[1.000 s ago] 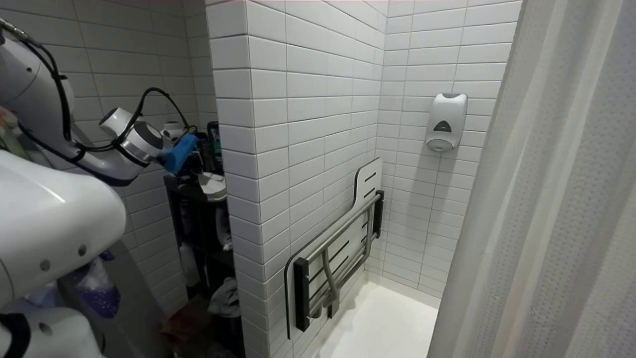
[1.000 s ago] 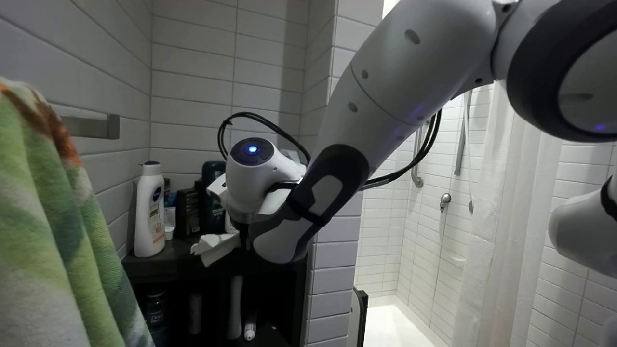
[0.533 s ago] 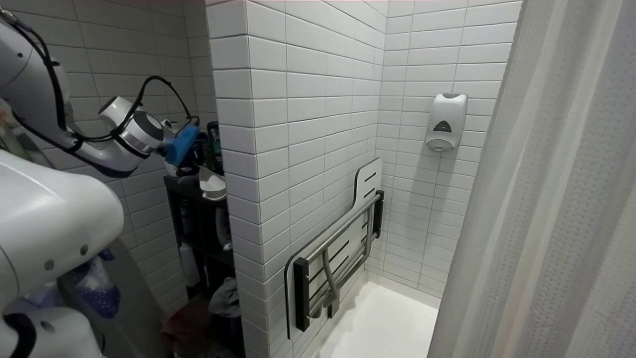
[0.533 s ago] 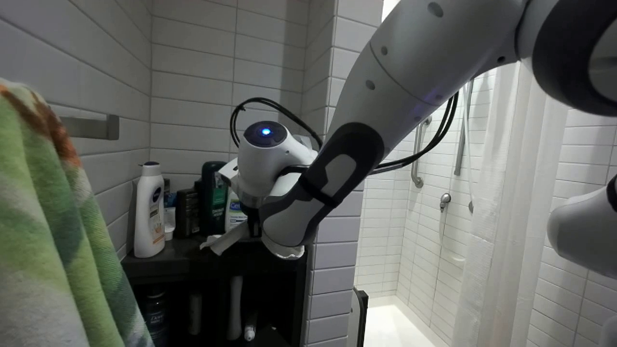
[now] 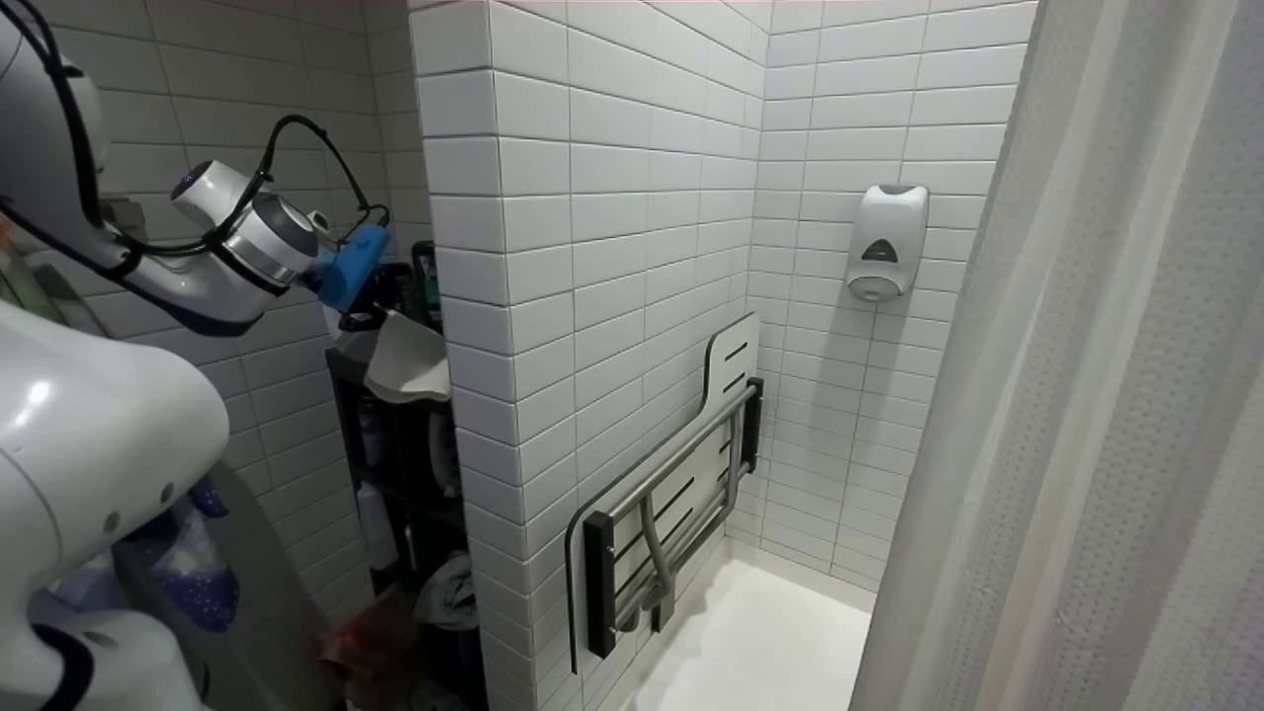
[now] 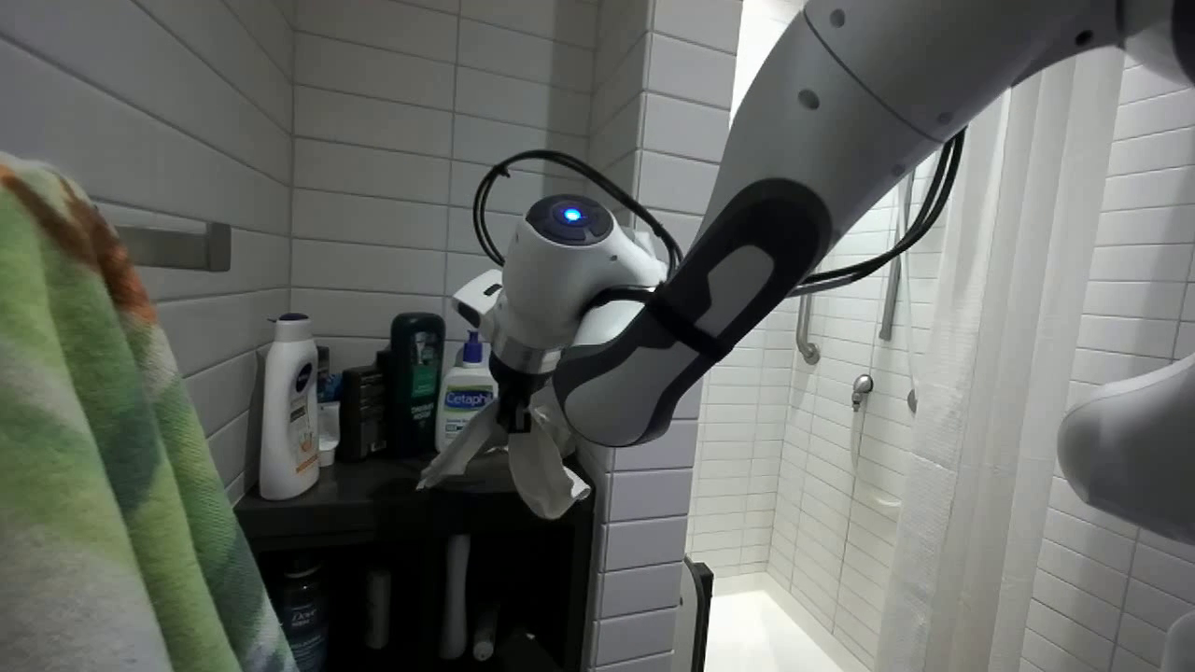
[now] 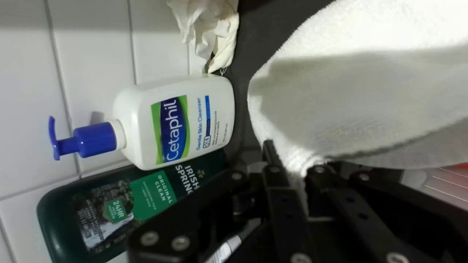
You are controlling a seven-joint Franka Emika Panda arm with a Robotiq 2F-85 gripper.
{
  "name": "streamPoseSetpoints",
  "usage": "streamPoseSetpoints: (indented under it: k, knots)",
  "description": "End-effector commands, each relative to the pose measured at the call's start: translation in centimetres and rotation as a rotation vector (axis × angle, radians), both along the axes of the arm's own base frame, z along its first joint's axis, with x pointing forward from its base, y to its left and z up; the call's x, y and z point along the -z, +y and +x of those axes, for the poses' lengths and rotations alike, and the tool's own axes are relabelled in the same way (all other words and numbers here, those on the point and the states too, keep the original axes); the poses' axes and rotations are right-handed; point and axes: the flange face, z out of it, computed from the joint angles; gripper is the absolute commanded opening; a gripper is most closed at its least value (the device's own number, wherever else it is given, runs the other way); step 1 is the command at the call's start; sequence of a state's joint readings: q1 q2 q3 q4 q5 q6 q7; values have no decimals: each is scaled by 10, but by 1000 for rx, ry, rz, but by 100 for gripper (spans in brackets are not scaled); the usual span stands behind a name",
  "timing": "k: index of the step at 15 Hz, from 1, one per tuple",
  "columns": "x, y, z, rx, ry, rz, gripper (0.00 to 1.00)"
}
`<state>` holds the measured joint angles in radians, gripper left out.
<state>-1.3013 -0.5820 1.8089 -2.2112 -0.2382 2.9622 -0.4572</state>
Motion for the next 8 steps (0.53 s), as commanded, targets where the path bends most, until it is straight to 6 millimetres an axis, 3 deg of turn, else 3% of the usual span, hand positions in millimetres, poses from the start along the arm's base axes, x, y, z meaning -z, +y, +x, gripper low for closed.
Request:
streamPoseSetpoints:
  k: [1,8]
  knots:
    - [-12,-22,-19,-32,22,54,2]
    - [-14,-51,-53,-95,52,92,2]
